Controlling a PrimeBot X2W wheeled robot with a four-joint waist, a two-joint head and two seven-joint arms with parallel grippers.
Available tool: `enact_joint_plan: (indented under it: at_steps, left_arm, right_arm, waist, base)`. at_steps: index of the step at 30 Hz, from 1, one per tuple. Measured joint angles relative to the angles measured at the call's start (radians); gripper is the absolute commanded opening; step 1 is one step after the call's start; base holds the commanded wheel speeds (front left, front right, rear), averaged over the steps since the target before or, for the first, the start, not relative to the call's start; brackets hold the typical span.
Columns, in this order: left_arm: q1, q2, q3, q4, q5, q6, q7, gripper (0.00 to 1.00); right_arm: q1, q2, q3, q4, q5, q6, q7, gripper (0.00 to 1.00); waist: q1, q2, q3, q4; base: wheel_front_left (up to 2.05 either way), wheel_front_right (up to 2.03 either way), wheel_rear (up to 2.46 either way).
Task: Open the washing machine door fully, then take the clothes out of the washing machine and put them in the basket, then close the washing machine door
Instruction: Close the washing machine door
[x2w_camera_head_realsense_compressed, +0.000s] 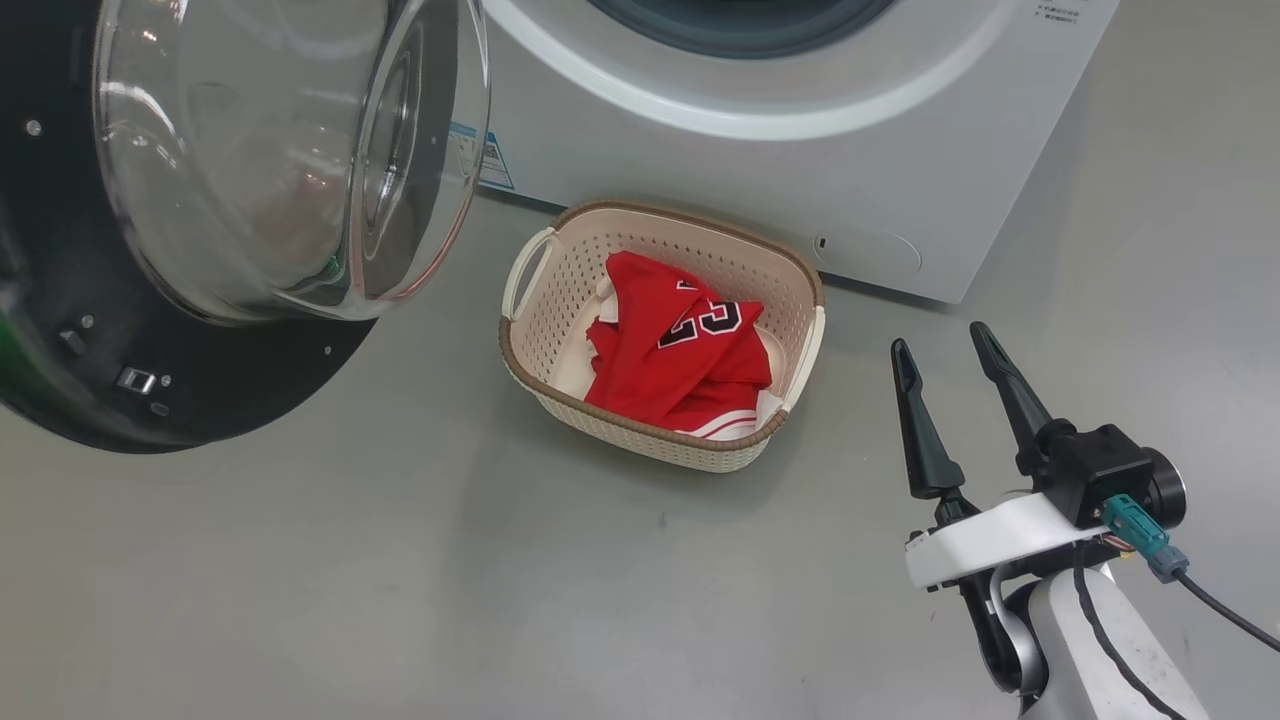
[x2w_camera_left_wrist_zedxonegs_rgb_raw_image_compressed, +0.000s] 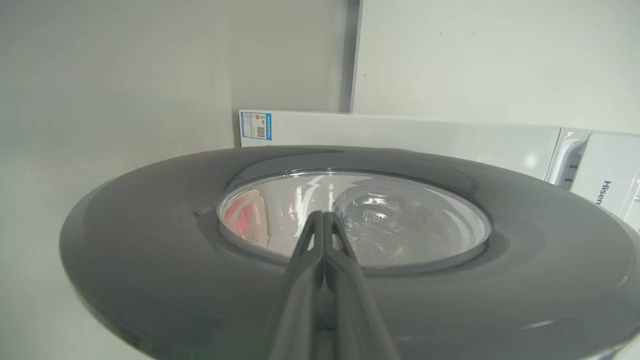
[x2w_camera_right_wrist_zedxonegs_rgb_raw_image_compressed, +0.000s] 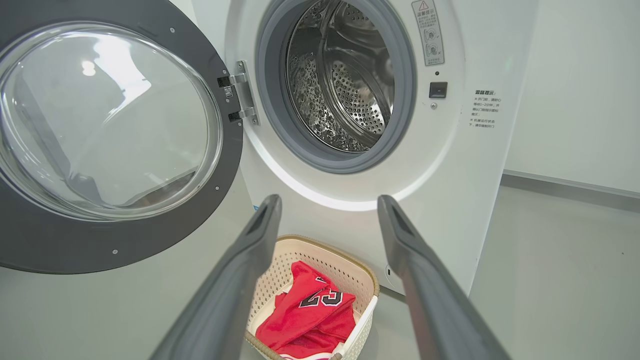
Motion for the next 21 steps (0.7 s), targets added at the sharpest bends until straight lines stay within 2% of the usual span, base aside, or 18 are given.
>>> enact_joint_plan:
  at_steps: [10,21]
  left_arm:
    - [0.028,-0.043,-0.015,0.010,-0.003,-0.067,0.141,0.00]
    - [0.073,-0.074,-0.025,0.016,-0.011,-0.110,0.253,0.00]
  right_arm:
    - [0.020,0.007,0.001,0.010,0.008,0.002,0.000,1.00]
    - [0.037,0.013,0.013,0.013,0.009,0.006,0.000,1.00]
  waist:
    - [0.0000,0.0000,-0.037,0.018]
    - [0.0000,0.0000,-0.073,0.024]
  base:
    - [0.00,0.00,0.00]
    - [0.00,0.00,0.00]
